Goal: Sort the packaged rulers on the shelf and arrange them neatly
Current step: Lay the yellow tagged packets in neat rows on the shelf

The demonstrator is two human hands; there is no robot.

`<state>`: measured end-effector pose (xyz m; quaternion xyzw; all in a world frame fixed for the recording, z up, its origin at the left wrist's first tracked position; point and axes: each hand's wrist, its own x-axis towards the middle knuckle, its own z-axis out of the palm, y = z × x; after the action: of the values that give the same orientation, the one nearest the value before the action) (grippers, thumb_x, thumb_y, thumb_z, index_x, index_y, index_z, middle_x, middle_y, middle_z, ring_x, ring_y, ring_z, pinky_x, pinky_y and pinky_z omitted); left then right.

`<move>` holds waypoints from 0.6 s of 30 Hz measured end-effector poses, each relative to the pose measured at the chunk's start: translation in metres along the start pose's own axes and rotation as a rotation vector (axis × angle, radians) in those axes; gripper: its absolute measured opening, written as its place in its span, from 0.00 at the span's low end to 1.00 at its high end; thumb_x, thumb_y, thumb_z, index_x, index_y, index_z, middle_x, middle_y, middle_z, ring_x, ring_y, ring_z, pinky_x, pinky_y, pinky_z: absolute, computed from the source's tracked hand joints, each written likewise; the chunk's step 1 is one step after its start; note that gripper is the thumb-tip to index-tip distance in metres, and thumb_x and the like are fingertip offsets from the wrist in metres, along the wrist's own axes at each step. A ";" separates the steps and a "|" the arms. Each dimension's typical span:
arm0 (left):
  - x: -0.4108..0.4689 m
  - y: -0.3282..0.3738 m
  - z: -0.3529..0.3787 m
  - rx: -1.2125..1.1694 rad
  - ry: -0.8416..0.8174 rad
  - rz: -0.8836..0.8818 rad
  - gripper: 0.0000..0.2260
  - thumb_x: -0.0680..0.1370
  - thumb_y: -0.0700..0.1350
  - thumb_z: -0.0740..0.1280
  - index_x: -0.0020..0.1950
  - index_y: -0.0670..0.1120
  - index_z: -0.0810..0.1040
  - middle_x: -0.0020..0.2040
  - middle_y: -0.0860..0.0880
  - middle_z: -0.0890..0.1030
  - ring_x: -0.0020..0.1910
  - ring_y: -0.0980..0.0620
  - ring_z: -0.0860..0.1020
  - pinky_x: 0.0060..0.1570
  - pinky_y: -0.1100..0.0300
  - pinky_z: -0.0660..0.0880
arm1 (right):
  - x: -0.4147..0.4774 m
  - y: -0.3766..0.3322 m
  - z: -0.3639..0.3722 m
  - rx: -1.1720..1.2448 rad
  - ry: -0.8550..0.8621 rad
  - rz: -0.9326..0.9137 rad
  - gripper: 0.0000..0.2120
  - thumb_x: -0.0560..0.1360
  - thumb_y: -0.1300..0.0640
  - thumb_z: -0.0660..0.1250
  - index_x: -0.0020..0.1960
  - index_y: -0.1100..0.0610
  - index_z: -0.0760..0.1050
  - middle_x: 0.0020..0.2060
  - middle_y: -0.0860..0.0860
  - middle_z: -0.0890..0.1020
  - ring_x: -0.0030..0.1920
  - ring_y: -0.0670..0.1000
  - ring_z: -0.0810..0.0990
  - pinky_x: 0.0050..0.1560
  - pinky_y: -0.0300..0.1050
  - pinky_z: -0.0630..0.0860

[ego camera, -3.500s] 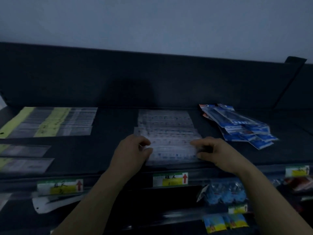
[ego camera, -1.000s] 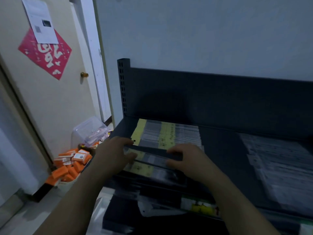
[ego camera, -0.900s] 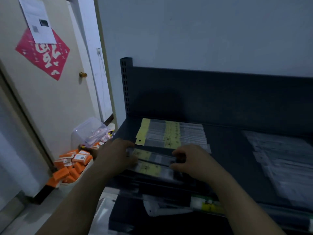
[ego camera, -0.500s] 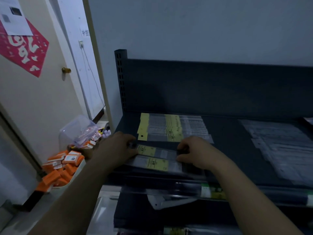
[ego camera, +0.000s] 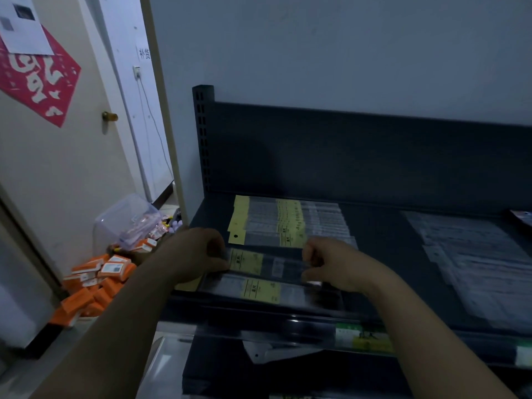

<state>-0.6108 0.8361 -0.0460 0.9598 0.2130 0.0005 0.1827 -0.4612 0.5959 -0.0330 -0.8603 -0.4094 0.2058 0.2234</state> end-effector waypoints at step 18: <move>-0.012 0.027 0.003 -0.100 -0.144 0.082 0.18 0.65 0.61 0.75 0.51 0.63 0.73 0.53 0.63 0.71 0.53 0.59 0.72 0.54 0.60 0.74 | -0.022 0.025 -0.017 0.023 0.058 -0.040 0.19 0.68 0.45 0.75 0.56 0.44 0.75 0.52 0.40 0.73 0.52 0.39 0.73 0.48 0.30 0.70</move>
<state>-0.6109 0.8072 -0.0380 0.9550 0.1595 -0.0504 0.2449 -0.4498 0.5605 -0.0293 -0.8550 -0.4173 0.1810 0.2491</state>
